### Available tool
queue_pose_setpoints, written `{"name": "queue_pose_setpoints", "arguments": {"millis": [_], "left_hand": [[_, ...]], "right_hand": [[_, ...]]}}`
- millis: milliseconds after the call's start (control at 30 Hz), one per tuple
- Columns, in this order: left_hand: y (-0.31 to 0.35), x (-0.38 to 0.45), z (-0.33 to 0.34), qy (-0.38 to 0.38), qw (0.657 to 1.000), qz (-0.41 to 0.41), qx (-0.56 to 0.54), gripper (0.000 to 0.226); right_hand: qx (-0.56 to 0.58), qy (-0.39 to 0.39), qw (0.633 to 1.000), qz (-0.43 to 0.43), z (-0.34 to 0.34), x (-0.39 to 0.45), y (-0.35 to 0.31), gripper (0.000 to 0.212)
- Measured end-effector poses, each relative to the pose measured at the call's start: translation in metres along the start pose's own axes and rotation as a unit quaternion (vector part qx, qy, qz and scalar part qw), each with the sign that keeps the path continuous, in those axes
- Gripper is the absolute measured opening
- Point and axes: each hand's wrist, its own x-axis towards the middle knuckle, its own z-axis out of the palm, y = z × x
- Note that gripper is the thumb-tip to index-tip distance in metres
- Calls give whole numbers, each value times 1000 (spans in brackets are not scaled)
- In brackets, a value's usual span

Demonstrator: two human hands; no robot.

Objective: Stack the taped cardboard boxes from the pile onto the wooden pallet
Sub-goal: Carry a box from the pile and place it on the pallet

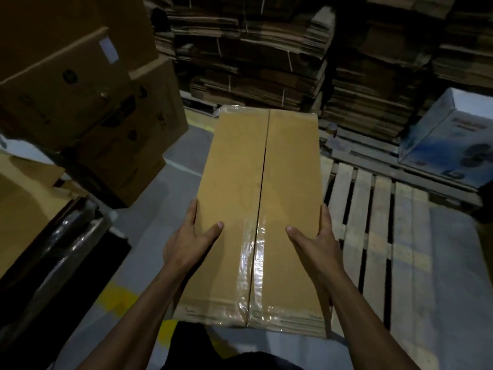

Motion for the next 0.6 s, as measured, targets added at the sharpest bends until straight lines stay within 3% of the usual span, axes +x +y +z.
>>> {"name": "queue_pose_setpoints", "arguments": {"millis": [300,600], "left_hand": [[10,135,-71,-96,994,43,41,99],[33,208,-56,-122,991,44,23,90]], "right_hand": [[9,64,995,71,82,40,-78,102],[-6,79,991,107,91,111,-97,103]]}}
